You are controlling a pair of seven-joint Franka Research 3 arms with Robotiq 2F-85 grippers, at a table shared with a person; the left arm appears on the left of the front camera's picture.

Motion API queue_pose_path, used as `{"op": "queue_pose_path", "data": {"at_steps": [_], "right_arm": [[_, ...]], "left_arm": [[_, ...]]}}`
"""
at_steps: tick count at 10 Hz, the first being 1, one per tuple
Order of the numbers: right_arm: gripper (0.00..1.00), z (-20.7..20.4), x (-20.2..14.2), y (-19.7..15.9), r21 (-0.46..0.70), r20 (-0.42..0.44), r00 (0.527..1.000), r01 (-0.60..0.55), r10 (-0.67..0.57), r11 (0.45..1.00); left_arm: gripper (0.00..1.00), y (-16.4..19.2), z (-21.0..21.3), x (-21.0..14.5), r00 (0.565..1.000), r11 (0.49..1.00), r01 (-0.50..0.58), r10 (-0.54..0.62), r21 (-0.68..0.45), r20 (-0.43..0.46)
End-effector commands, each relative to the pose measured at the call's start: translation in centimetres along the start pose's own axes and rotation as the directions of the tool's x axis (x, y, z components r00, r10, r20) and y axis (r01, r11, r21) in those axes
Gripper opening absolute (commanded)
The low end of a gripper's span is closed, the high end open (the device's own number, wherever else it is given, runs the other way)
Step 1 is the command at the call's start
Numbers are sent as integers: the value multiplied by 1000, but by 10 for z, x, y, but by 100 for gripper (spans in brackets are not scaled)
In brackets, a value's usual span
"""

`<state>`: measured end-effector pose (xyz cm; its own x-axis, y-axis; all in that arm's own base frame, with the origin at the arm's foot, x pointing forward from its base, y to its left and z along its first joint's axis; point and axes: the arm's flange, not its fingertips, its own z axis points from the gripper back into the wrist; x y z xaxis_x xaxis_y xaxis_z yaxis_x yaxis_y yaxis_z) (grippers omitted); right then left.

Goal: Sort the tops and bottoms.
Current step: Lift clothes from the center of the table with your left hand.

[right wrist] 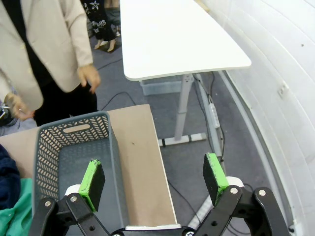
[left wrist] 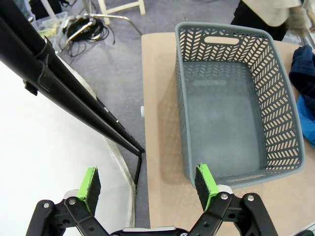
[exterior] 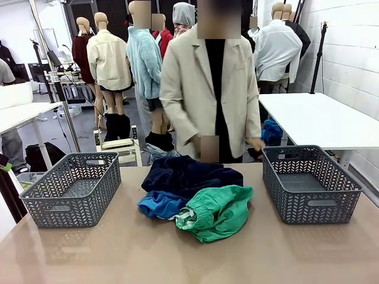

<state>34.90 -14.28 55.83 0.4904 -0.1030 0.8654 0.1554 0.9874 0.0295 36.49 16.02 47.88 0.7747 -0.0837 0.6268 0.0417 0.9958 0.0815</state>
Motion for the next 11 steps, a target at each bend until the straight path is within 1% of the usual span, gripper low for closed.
{"op": "queue_pose_path", "data": {"at_steps": [1, 9, 10, 11], "right_arm": [[100, 0, -2, 0, -3, -12, 1000, 1, -1, 1000], [100, 0, -2, 0, -3, -12, 1000, 1, -1, 1000], [100, 0, -2, 0, -3, -12, 1000, 1, -1, 1000], [100, 0, -2, 0, -3, -12, 1000, 1, -1, 1000]], "left_arm": [[100, 2, 2, -2, 1000, 1000, -4, 4, -3, -1], [100, 0, 0, 0, 1000, 1000, 0, 0, 0, 0], [100, -16, 14, 15, 997, 998, 60, -60, -1, 52], [100, -38, 35, 35, 981, 989, 146, -142, -26, 135]]}}
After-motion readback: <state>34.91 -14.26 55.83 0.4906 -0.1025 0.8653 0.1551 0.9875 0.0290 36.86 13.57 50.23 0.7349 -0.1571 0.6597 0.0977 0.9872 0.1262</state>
